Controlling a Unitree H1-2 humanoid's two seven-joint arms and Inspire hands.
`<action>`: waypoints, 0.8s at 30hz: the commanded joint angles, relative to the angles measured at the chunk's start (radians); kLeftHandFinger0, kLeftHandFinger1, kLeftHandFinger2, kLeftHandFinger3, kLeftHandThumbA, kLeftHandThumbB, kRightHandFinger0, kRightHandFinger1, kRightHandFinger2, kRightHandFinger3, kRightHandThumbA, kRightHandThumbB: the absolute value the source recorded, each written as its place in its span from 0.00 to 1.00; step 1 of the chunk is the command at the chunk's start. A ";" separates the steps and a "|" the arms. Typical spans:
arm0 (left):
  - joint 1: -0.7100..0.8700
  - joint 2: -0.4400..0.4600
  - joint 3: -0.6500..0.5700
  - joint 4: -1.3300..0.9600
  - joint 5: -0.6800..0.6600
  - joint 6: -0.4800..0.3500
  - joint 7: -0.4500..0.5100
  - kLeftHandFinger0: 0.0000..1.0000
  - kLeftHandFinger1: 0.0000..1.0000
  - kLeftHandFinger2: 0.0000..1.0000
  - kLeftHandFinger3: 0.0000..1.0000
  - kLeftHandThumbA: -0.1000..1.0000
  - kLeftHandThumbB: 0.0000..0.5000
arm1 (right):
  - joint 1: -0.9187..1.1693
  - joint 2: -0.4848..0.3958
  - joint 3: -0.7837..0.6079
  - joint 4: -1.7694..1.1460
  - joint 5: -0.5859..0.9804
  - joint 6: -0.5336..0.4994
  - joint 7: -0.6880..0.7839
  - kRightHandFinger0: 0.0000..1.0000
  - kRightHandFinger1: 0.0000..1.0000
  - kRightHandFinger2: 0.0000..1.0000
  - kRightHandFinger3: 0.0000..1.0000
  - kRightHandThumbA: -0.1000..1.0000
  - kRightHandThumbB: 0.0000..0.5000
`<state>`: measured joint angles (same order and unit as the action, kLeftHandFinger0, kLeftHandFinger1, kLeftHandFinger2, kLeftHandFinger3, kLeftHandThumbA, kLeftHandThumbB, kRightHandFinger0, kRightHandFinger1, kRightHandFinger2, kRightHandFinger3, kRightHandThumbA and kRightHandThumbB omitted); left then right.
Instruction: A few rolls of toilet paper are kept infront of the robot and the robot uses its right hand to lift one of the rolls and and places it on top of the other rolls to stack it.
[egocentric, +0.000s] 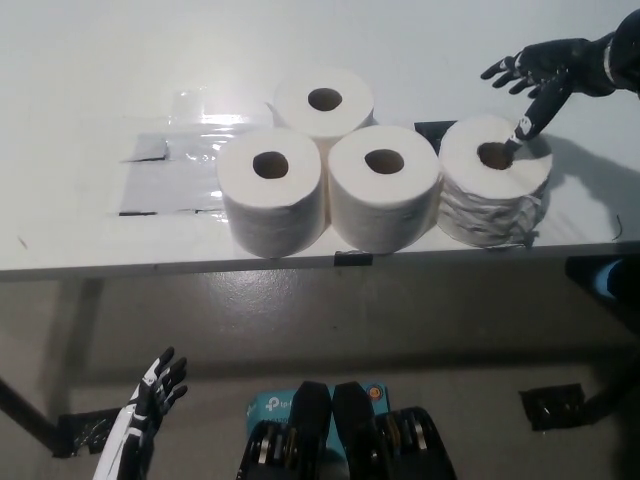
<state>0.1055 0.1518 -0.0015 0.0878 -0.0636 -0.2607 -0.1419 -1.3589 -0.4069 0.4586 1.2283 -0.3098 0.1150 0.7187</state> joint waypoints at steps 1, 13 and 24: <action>-0.003 0.006 0.004 -0.019 0.007 -0.037 0.001 1.00 1.00 1.00 1.00 1.00 0.72 | -0.088 0.001 -0.027 0.005 -0.004 -0.030 -0.038 1.00 1.00 1.00 1.00 1.00 0.59; -0.005 0.007 0.007 -0.015 0.009 -0.050 0.001 1.00 1.00 1.00 1.00 1.00 0.68 | -0.104 0.022 -0.023 0.045 -0.013 -0.042 0.001 1.00 1.00 1.00 1.00 1.00 0.61; -0.006 0.007 0.010 -0.013 0.008 -0.061 0.002 1.00 1.00 1.00 1.00 1.00 0.69 | -0.099 0.036 -0.020 0.049 -0.036 -0.043 -0.066 1.00 1.00 1.00 1.00 1.00 0.67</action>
<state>0.1048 0.1518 0.0020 0.0878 -0.0596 -0.2707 -0.1419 -1.3757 -0.3623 0.4477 1.2837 -0.3298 0.0915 0.6993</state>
